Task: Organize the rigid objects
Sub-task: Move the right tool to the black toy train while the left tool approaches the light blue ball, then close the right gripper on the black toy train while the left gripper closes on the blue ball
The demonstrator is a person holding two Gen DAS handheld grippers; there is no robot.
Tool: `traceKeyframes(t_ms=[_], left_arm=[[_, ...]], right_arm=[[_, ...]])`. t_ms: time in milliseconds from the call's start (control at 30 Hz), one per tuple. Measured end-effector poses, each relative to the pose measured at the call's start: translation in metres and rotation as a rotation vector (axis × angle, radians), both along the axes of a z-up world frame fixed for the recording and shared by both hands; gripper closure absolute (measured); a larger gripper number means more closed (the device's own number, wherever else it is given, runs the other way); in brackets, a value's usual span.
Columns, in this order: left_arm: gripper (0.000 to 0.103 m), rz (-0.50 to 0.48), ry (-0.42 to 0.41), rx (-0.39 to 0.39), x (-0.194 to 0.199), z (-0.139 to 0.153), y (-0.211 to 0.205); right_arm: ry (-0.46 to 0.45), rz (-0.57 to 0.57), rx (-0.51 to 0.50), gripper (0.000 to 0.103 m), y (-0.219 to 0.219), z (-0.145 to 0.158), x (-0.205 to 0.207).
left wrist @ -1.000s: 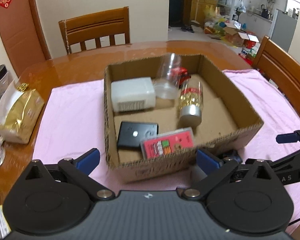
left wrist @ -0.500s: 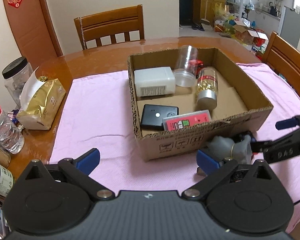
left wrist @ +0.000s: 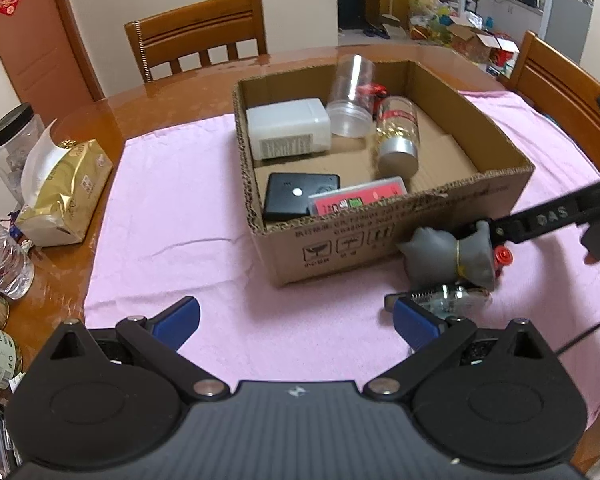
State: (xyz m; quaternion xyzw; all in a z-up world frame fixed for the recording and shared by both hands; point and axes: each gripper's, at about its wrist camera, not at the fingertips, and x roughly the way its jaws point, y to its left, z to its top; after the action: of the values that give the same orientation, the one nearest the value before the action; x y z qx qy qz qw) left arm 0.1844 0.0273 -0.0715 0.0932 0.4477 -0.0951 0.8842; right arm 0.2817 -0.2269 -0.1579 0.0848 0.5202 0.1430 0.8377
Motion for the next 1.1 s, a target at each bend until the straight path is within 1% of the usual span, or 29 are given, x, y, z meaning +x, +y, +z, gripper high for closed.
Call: traceKeyframes(t_ms=[100, 200, 367, 500, 567, 633, 667, 767, 867, 933, 1033, 1100], left_arm=[[0.001, -0.021, 0.01, 0.011, -0.002, -0.002, -0.001], [0.001, -0.035, 0.018, 0.032, -0.004, -0.006, 0.001], [0.001, -0.05, 0.029, 0.044, -0.003, -0.01, 0.003], [0.001, -0.075, 0.038, 0.036, -0.002, -0.012, 0.001], [0.001, -0.094, 0.042, 0.025, -0.001, -0.014, -0.001], [0.001, -0.113, 0.046, 0.016, -0.001, -0.015, -0.006], [0.001, -0.124, 0.049, 0.01, -0.001, -0.016, -0.008], [0.001, -0.166, 0.06, -0.027, -0.001, -0.019, -0.015], [0.001, -0.192, 0.087, -0.068, -0.001, -0.025, -0.021], [0.001, -0.211, 0.099, -0.093, -0.001, -0.029, -0.028], [0.001, -0.217, 0.107, -0.094, -0.003, -0.034, -0.042], [0.001, -0.211, 0.117, -0.111, -0.004, -0.037, -0.049]], right_arm=[[-0.019, 0.035, -0.083, 0.0, 0.01, 0.0, 0.003], [-0.03, 0.034, -0.129, 0.0, 0.008, 0.003, 0.002], [-0.041, 0.012, -0.213, 0.0, -0.009, 0.009, -0.007], [-0.042, -0.028, -0.267, 0.0, -0.03, 0.013, -0.015], [-0.047, -0.026, -0.258, 0.0, -0.031, 0.015, -0.02], [-0.043, -0.001, -0.221, 0.0, -0.024, 0.014, -0.025], [-0.044, 0.017, -0.22, 0.0, -0.019, 0.011, -0.028], [-0.05, 0.06, -0.273, 0.0, -0.003, 0.001, -0.035], [-0.052, 0.079, -0.324, 0.0, 0.004, -0.01, -0.039], [-0.055, 0.072, -0.311, 0.0, 0.001, -0.01, -0.042], [-0.049, 0.086, -0.301, 0.0, -0.001, -0.011, -0.043], [-0.047, 0.104, -0.301, 0.0, -0.003, -0.011, -0.044]])
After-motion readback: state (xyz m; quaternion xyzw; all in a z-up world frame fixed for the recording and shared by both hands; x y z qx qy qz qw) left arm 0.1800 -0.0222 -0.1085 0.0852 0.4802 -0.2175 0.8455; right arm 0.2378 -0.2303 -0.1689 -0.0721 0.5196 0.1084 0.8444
